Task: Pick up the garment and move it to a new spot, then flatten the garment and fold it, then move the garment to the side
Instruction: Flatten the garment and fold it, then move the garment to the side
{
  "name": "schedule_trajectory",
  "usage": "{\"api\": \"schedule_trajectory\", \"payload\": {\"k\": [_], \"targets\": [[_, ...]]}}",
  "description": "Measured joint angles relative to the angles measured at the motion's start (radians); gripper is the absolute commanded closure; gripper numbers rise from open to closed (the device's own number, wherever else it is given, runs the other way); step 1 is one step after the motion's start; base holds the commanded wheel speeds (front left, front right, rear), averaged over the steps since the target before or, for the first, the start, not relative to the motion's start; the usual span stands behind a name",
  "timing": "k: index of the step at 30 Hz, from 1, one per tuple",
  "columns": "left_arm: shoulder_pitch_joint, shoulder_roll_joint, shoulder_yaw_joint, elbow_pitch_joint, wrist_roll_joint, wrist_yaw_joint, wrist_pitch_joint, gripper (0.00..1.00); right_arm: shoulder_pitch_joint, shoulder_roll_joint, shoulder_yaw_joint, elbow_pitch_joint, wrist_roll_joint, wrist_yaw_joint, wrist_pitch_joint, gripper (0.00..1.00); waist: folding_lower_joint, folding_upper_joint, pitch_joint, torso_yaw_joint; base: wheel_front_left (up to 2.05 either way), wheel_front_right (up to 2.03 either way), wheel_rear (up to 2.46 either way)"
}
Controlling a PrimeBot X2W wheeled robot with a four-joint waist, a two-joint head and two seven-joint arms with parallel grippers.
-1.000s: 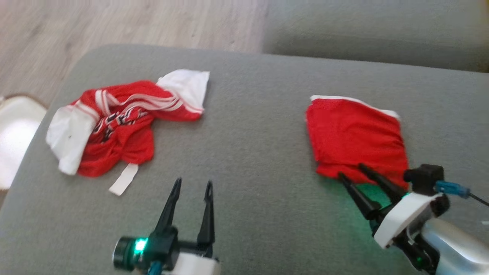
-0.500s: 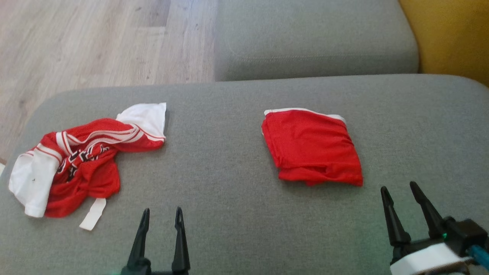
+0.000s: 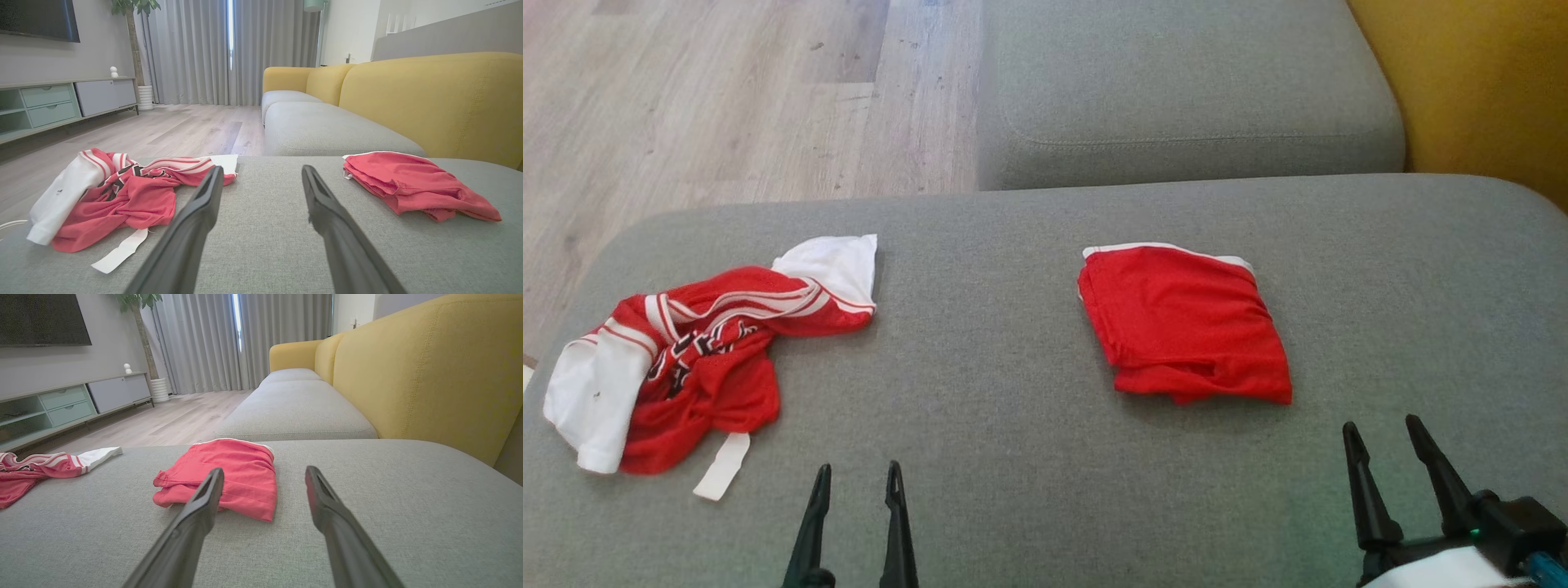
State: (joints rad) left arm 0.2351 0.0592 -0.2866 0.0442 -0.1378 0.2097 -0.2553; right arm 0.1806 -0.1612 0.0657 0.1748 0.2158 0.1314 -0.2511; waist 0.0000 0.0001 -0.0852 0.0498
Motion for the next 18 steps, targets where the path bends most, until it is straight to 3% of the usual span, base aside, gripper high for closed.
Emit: {"api": "schedule_trajectory", "payload": {"k": [18], "targets": [[0.001, -0.001, 0.014, 0.000, 0.026, -0.018, 0.000, 0.00, 0.000, 0.001, 0.013, 0.000, 0.000, 0.000, 0.000, 0.00, 0.0000, 0.0000, -0.005, -0.003, 0.00, 0.00, 0.00]]}}
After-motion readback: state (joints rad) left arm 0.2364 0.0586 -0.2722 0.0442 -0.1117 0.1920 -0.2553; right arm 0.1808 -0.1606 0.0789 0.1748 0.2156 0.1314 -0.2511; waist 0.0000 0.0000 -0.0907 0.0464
